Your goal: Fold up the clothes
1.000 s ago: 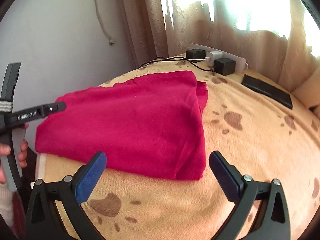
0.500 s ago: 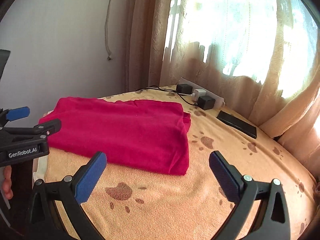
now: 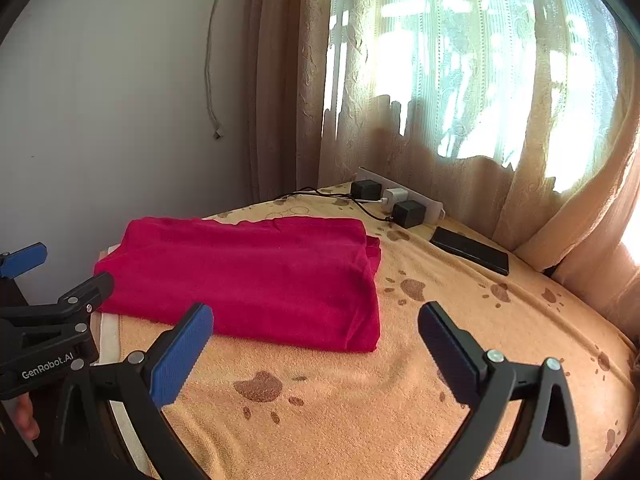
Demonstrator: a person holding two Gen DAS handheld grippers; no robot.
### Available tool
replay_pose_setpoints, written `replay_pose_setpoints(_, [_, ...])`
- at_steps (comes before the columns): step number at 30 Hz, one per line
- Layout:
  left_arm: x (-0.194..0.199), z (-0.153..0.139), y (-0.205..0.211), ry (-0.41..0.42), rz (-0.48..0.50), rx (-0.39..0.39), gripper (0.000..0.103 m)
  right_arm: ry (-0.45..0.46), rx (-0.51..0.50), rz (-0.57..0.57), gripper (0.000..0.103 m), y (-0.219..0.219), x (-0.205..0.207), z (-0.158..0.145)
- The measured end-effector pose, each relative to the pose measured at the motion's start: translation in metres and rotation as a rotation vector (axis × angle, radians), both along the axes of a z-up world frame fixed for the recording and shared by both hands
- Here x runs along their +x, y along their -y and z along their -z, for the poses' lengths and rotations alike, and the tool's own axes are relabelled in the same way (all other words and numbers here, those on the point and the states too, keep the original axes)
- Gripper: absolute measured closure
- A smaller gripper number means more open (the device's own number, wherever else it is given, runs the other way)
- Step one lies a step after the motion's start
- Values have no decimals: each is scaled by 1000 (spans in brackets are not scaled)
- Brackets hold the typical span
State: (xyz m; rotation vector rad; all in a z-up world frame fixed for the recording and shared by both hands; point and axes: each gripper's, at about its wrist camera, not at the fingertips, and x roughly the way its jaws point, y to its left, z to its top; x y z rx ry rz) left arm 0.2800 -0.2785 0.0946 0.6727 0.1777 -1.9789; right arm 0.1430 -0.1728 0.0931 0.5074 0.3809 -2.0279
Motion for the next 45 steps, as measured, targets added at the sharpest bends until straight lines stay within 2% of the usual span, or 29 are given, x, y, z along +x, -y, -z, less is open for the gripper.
replay_pose_setpoints(6, [-1, -3, -4, 23, -28, -48, 6, 2, -23, 13, 0, -6, -1, -7])
replay_pose_setpoints(20, [-5, 0, 0, 18, -10, 1, 6, 14, -108, 41, 0, -25, -7, -29])
replay_pose_setpoints(33, [0, 9, 7, 26, -28, 34, 6, 22, -26, 7, 0, -6, -1, -7])
replay_pose_setpoints(45, [7, 10, 7, -2, -30, 21, 6, 31, 1, -6, 0, -1, 1, 2])
